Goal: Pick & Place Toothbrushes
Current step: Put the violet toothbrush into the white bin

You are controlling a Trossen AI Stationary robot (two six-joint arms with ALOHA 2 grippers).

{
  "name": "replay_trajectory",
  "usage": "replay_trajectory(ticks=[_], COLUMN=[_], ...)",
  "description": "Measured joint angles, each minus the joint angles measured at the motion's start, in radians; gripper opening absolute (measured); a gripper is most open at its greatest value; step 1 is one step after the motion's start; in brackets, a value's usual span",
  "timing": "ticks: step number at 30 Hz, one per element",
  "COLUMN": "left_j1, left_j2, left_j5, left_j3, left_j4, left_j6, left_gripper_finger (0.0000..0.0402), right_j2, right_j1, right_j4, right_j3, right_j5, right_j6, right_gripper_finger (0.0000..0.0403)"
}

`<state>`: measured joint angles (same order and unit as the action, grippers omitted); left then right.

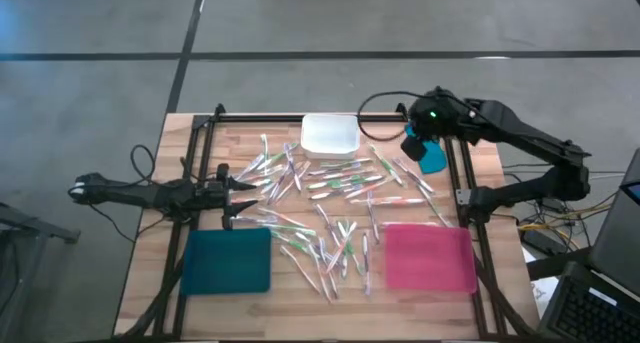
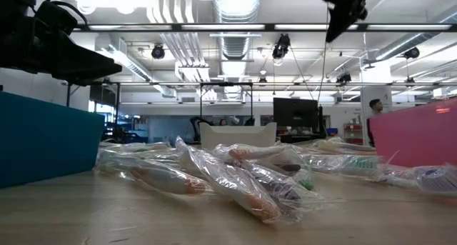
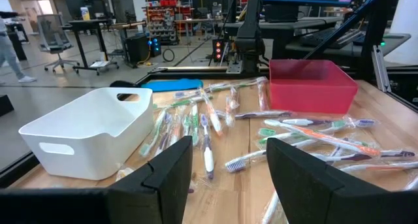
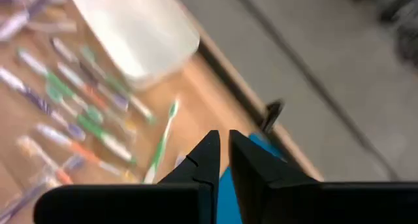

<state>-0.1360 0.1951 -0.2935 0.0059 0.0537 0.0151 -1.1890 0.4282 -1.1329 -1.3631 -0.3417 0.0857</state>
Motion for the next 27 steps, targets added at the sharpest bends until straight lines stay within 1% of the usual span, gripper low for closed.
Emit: replay_trajectory(ticks=[2,5,10,15,22,27], left_j1=[0.000,0.000,0.000,0.000,0.000,0.000], left_j2=[0.000,0.000,0.000,0.000,0.000,0.000], left_j5=[0.000,0.000,0.000,0.000,0.000,0.000], left_j3=[0.000,0.000,0.000,0.000,0.000,0.000], left_j4=[0.000,0.000,0.000,0.000,0.000,0.000], left_j6=[0.000,0.000,0.000,0.000,0.000,0.000], left_gripper_finger=[0.0202,0.0202,0.0202,0.0202,0.0202,0.0202], right_j2=[-0.014,-0.022,-0.024,-0.024,-0.026,-0.026], right_j1=[0.044,0.101,0.164,0.193,0.199,0.200], right_j4=[-0.019,-0.035,-0.038,-0.036,0.047,0.136], right_j3=[0.010,0.031,0.083,0.153,0.309,0.414], right_j5=[0.040,0.073,0.135,0.142,0.147,0.212], right_j6=[-0.009,-0.038,-0.061,-0.073,-0.087,-0.090], right_gripper_finger=[0.0055,0.0081,0.0123,0.0157,0.0186,0.0191])
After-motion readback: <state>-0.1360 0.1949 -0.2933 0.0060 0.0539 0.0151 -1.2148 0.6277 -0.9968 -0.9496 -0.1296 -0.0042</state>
